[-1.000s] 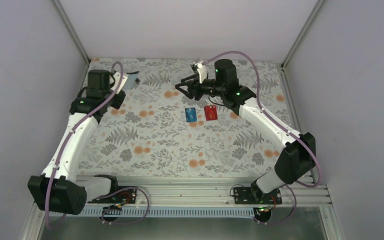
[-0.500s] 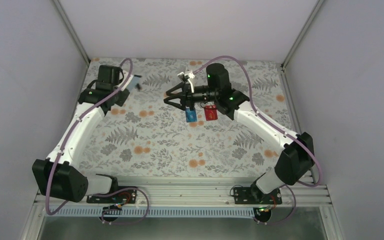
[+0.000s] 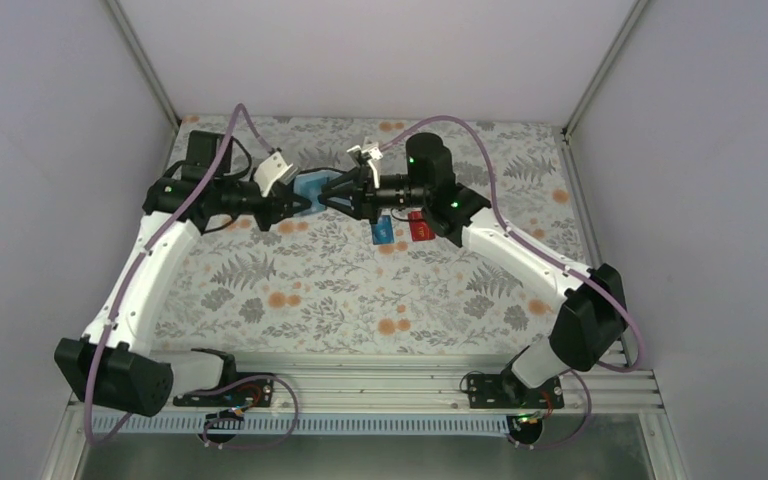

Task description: Take the credit cards out of the card holder

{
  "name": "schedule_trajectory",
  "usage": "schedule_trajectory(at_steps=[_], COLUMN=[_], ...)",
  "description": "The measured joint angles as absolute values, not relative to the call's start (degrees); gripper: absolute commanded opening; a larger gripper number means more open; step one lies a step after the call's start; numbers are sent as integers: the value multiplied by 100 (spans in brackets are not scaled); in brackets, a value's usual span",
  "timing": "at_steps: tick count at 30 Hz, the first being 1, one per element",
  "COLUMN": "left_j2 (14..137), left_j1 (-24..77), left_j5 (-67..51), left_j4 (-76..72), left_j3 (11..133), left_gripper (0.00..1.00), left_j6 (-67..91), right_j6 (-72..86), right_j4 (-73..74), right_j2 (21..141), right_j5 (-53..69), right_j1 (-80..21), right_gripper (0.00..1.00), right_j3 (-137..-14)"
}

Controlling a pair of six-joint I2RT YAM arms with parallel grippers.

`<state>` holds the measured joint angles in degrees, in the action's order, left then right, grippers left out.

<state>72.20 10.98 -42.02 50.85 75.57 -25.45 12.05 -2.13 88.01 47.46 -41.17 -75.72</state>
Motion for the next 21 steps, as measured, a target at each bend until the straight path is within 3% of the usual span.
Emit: schedule_trajectory(at_steps=[9, 21], left_j2=[6766, 6759], left_j1=[913, 847], left_j5=[-5671, -6261], left_j4=[5690, 6239], left_j3=[7546, 7546], left_gripper=[2, 3], left_j6=[-3444, -4045], right_j6=[803, 408], right_j4=[-119, 3], right_j2=[8434, 8147], right_j5=[5072, 5159], right_j1=[-4091, -4069], right_gripper=[26, 23], right_j3=[-7218, -7181])
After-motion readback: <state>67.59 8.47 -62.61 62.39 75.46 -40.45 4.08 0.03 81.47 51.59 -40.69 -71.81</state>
